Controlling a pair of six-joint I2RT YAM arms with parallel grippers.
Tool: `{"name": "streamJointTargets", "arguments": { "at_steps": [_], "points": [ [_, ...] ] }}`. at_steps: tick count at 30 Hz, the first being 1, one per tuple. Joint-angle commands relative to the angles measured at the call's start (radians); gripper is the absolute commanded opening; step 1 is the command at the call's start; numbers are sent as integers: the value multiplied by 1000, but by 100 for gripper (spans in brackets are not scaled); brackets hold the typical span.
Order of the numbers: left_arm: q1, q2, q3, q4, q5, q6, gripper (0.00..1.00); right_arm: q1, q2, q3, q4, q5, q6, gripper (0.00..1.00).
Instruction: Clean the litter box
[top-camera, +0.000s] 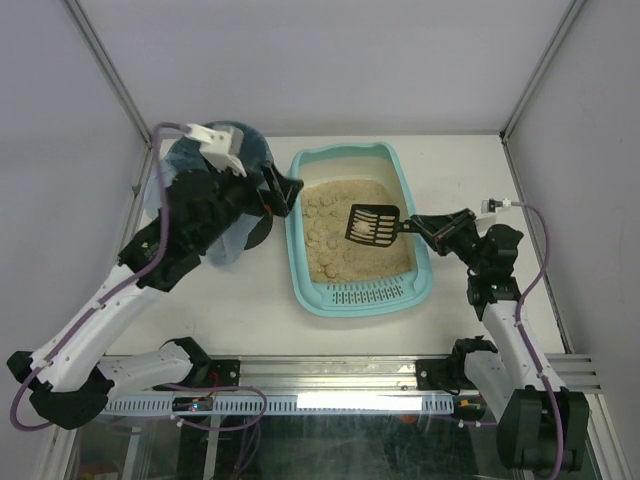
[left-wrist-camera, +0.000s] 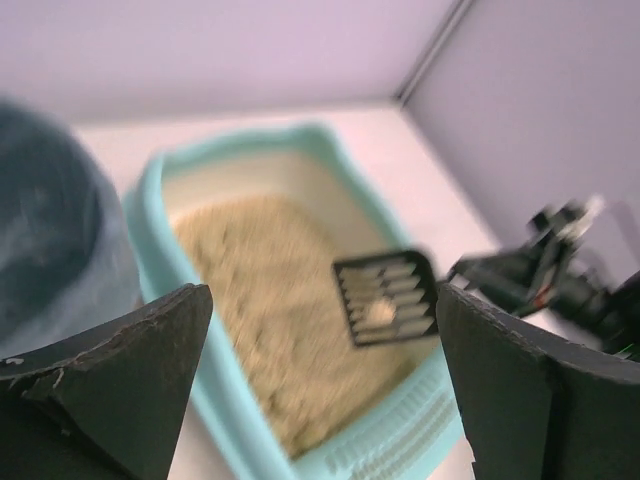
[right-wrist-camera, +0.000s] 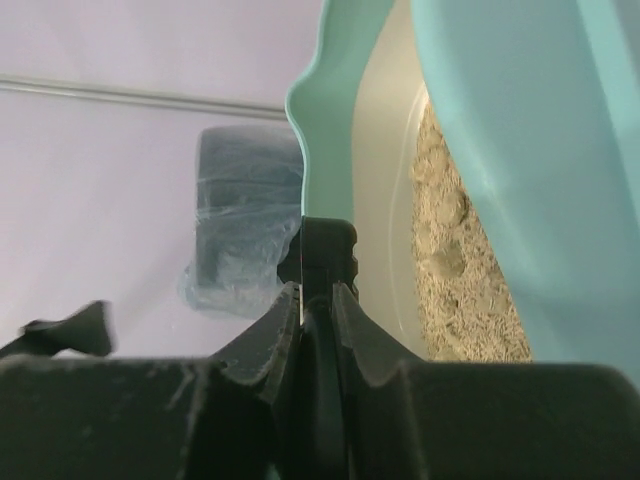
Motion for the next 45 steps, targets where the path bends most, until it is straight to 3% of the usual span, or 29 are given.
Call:
{"name": "streamJointTargets", "arguments": {
  "at_steps": [1,3,6,9,15,28,37,45],
  "points": [
    [10,24,332,-35,-88,-20,99,-13,1,78,24,-54,-24,0],
    [10,60,450,-71,-113,-21,99,-49,23,79,-4,-81,-34,0],
    [10,119,620,-117,-126,-26,99,-43,-19,17,82,-27,41,0],
    [10,162,759,-127,-154,-39,99,-24,14,86,-1,-62,-21,0],
    [11,220,951,-126,-175,-51,99,-58,17,148,6,-45,56,0],
    [10,126,921,-30,-312,36,99,48,177,381,27,56,77,0],
    [10,112,892,-10,-283,25,99,184,338,546,63,172,74,0],
    [11,91,862,48,-239,18,99,331,535,793,60,215,24,0]
  ]
}}
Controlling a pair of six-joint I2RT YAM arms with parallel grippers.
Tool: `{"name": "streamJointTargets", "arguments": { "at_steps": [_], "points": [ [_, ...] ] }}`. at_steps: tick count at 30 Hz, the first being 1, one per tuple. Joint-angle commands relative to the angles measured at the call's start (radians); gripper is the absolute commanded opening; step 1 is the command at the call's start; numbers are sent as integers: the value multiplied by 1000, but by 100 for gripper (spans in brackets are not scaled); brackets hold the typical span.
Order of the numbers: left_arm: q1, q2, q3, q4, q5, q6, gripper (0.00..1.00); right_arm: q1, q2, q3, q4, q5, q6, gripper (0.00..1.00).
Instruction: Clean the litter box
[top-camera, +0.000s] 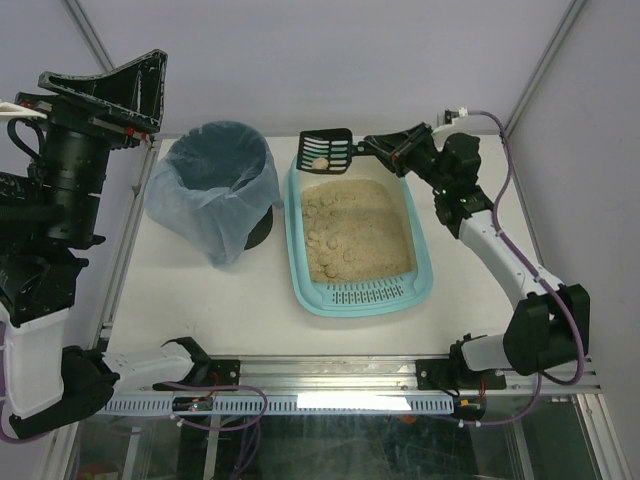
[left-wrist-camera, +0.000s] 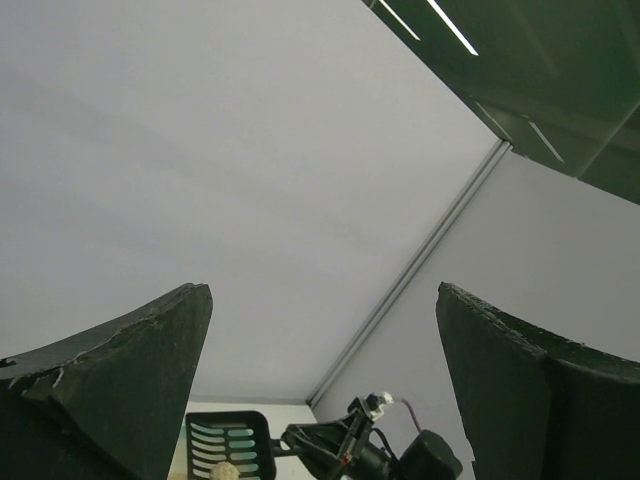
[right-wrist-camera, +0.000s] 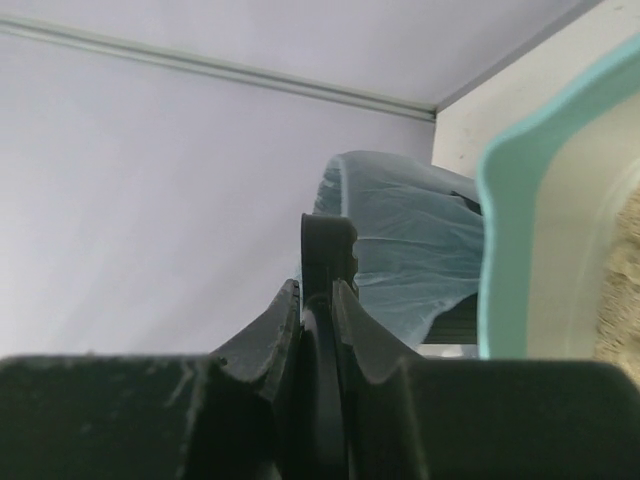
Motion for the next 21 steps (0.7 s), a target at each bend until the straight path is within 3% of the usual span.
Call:
{"name": "streamJointTargets", "arguments": {
  "at_steps": [1,10,21],
  "points": [
    [11,-4,5,55,39,12,99,79,86,177,83,48,-36,0],
    [10,-33,-23,82,56,12,99,212,385,555,20,64,-118,0],
    [10,-59,-34,85,46,29,99,292,667,915,-60,5,-476,0]
  ]
}}
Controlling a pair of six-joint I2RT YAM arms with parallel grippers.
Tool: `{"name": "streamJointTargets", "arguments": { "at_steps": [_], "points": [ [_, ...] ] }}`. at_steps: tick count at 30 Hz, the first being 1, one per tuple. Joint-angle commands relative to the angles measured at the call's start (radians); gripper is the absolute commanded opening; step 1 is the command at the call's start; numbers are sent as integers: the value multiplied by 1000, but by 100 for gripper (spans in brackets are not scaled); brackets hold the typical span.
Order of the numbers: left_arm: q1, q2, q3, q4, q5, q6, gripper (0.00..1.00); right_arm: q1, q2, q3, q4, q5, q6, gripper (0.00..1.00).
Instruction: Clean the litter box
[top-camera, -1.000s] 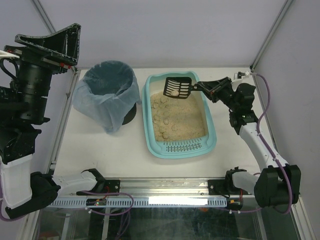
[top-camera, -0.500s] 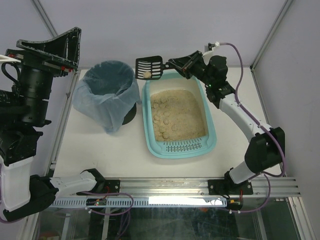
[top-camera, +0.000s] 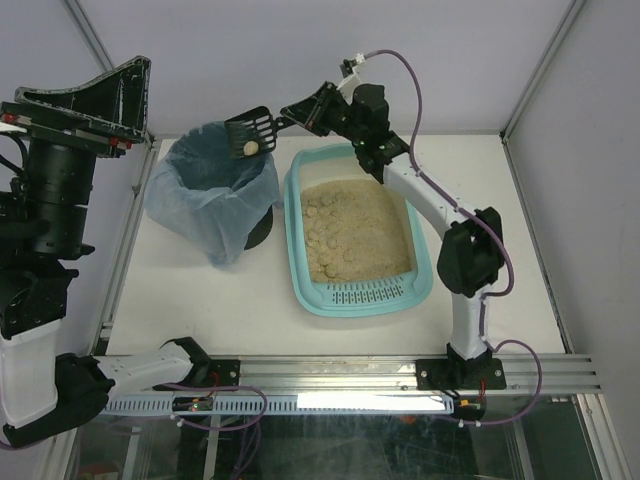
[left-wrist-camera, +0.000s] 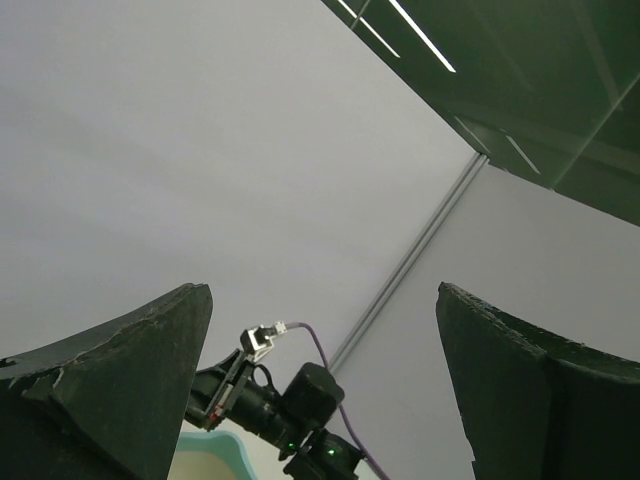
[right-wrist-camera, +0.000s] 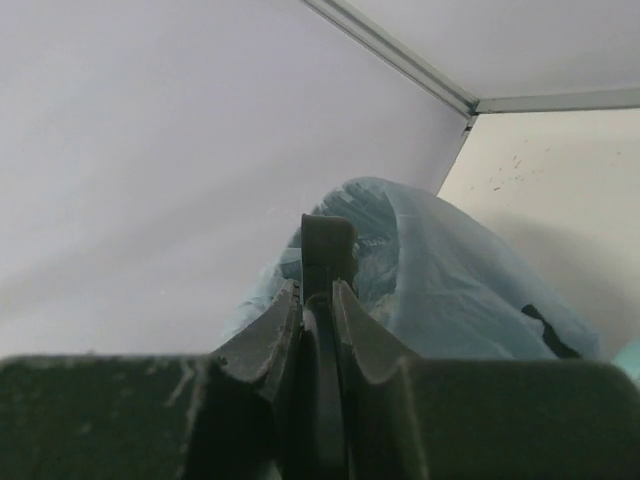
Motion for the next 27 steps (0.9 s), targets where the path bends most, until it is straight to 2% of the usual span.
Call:
{"name": "streamJointTargets", "arguments": {
  "at_steps": [1,6,11,20,27],
  "points": [
    [10,-9,12,40,22,30,99,17,61,166,22,-48,-216,0],
    [11,-41,-21,42,-11,36,99,65,141,342,-53,-77,-426,0],
    [10,-82,-67,53,0,39,99,100,146,410,-84,-66,-603,0],
    [10,-197,-274,55,26,40,99,167,76,416,-115,-31,-888,0],
    [11,-271,-368,11,26,32,99,236,39,416,-152,72,-1103,0]
  ]
}}
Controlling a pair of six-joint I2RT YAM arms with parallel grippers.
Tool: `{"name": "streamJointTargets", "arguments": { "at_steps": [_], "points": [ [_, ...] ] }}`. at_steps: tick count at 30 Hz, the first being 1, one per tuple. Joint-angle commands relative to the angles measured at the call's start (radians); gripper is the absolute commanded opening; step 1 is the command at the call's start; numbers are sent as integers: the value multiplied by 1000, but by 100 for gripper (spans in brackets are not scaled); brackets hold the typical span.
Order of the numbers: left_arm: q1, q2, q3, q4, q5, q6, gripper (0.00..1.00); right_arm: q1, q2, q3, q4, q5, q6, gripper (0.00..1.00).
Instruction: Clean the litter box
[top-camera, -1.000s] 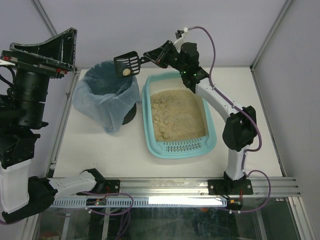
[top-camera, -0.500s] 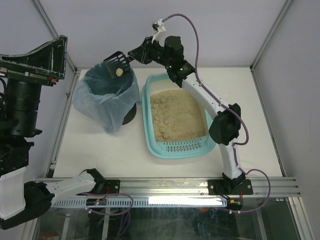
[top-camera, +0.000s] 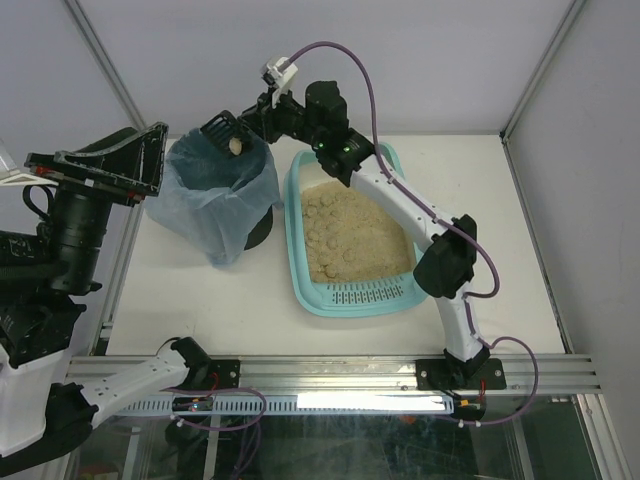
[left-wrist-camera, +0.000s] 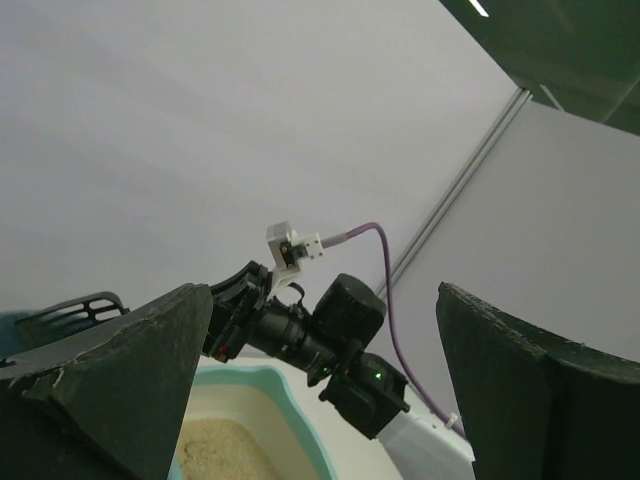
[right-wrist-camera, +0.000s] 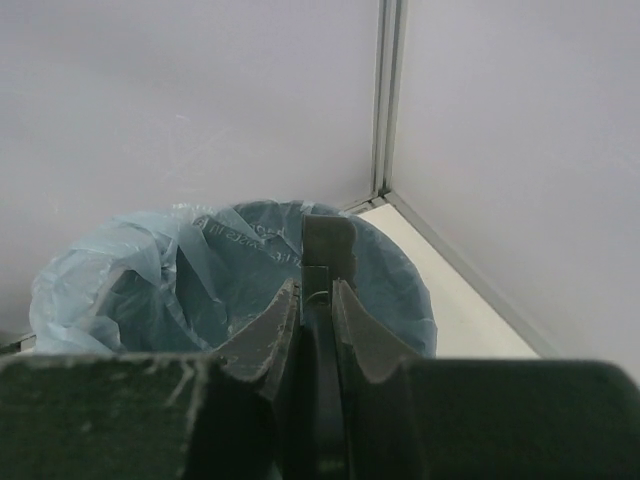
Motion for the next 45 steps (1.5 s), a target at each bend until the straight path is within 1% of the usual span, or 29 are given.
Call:
{"name": "streamJointTargets", "arguments": {
  "at_steps": [1,5,9,12,15,19,24,26,28,31,34,36,40,42,45],
  "points": [
    [10,-49,-33,-24,13,17,99,39,-119,46,32,67,-178,0],
    [11,-94,-73,-57,9,2,99,62,-141,31,21,78,-253,0],
    [10,-127,-103,-96,4,-17,99,88,-178,-24,23,109,-359,0],
    [11,-151,-120,-112,3,-26,99,96,-202,-57,37,136,-383,0],
    [10,-167,-134,-127,1,-30,99,97,-217,-70,45,143,-357,0],
    [11,-171,-161,-154,-4,-32,99,96,-252,-85,54,186,-265,0],
    [10,-143,-187,-191,-18,-17,99,90,-373,-188,72,258,-139,0],
    [11,-119,-189,-200,-9,-3,99,76,-457,-280,94,278,-93,0],
    [10,-90,-193,-206,11,15,99,64,-550,-412,118,333,-50,0],
    [10,-29,-197,-215,42,37,99,36,-686,-552,99,400,15,0],
    [11,49,-194,-220,81,61,99,23,-798,-656,23,499,44,0],
    [11,116,-190,-223,113,71,99,20,-859,-712,-51,576,65,0],
    [11,239,-185,-241,178,78,99,11,-971,-845,-143,697,128,0],
    [11,301,-185,-255,203,74,99,9,-1011,-890,-207,738,165,0],
    [11,377,-205,-278,196,47,99,9,-1058,-955,-285,771,225,0]
  ]
}}
